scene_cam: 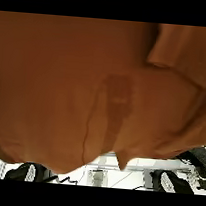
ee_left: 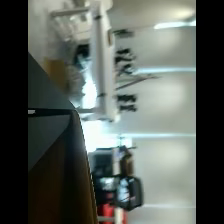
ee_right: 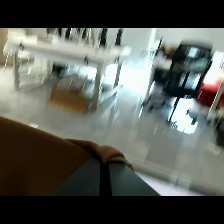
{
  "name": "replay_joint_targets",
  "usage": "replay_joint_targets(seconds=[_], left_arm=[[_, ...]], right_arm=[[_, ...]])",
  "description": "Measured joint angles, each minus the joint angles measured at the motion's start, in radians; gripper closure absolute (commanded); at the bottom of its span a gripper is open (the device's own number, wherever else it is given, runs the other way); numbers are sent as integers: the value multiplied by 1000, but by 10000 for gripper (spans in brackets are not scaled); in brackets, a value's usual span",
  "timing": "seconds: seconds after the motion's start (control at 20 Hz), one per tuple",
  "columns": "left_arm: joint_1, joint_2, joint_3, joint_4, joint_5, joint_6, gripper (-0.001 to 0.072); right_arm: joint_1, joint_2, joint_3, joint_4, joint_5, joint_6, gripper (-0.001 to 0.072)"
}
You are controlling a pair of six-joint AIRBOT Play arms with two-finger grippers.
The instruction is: Fold the clothes and pants, and hang the long-sleeved shirts on hangers.
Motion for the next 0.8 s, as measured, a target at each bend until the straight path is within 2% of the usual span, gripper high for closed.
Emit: replay_joint_targets(seconds=[0.15, 0.3, 0.4, 0.5, 0.7, 0.8], left_arm=[[-17, -188, -1, 0, -159, 28, 689], [-69, -375, -1, 2, -216, 57, 690], [-127, -502, -1, 8, -222, 89, 689], [-195, -619, -1, 7, -165, 134, 689], [-302, -783, -1, 0, 91, 217, 689], [-329, -830, -1, 0, 167, 235, 689]], right_arm=[[0, -164, 0, -8, 180, 12, 702], [5, -335, -5, -15, 276, 16, 702], [21, -442, -31, -19, 280, 18, 702], [47, -538, -74, -26, 234, 18, 702], [101, -676, -144, -69, 74, 18, 702], [123, -721, -160, -85, 3, 18, 702]])
